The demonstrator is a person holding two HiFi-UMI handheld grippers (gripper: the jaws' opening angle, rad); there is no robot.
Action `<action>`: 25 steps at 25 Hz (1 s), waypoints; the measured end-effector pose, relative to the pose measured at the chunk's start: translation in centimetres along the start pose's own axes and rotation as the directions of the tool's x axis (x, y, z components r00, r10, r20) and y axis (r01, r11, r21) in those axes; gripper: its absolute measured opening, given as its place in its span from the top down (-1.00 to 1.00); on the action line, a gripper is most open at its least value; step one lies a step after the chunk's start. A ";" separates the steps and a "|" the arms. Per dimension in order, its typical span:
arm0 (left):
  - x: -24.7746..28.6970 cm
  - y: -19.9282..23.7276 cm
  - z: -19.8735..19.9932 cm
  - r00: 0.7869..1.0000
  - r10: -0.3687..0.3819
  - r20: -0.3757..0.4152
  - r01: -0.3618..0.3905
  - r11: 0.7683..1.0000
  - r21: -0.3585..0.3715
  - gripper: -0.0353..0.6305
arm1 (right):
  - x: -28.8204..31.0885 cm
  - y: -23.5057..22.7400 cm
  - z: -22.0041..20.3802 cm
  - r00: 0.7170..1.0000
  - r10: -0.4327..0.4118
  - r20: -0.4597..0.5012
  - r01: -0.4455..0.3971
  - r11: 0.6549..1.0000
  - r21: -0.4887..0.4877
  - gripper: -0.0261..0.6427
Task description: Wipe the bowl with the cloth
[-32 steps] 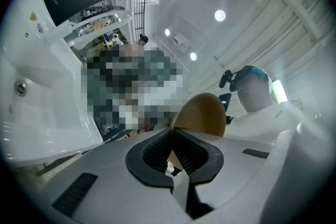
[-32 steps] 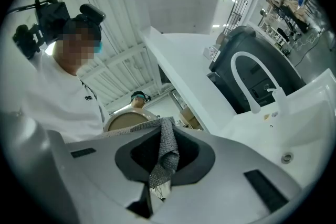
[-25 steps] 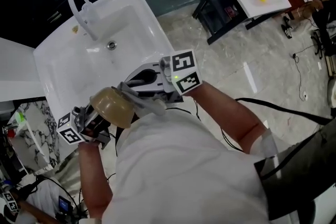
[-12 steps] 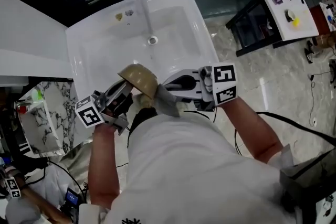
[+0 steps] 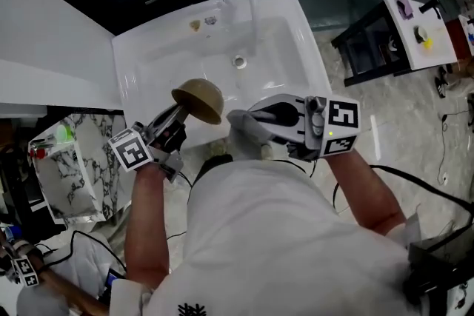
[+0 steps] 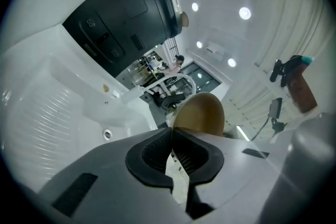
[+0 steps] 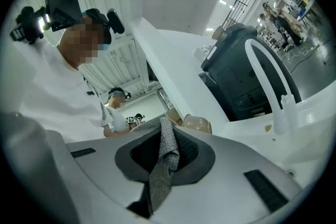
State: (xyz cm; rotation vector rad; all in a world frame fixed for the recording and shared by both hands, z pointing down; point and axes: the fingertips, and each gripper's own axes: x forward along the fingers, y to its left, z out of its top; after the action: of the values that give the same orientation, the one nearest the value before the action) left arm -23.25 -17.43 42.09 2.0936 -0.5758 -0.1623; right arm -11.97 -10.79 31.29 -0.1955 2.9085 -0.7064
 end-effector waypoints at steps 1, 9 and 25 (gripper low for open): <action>-0.3 0.8 0.5 1.000 0.026 -0.001 -0.026 1.000 -0.002 0.84 | 0.3 -0.2 0.1 1.000 -0.017 0.001 0.017 1.000 -0.008 0.83; -1.8 7.8 2.4 0.962 0.255 -0.103 -0.256 0.967 -0.002 0.84 | 1.8 -2.2 -0.4 0.981 -0.194 -0.010 0.193 0.980 -0.054 0.83; -4.5 20.9 4.6 0.764 0.595 -0.251 -0.612 0.791 0.012 0.83 | 1.0 -3.9 -1.8 0.884 -0.467 0.011 0.463 0.874 -0.148 0.83</action>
State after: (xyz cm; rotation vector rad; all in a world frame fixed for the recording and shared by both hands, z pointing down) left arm -35.82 -28.44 56.15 1.7202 -1.0449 0.4389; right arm -12.84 -13.56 34.56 -0.9378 2.9570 -0.5496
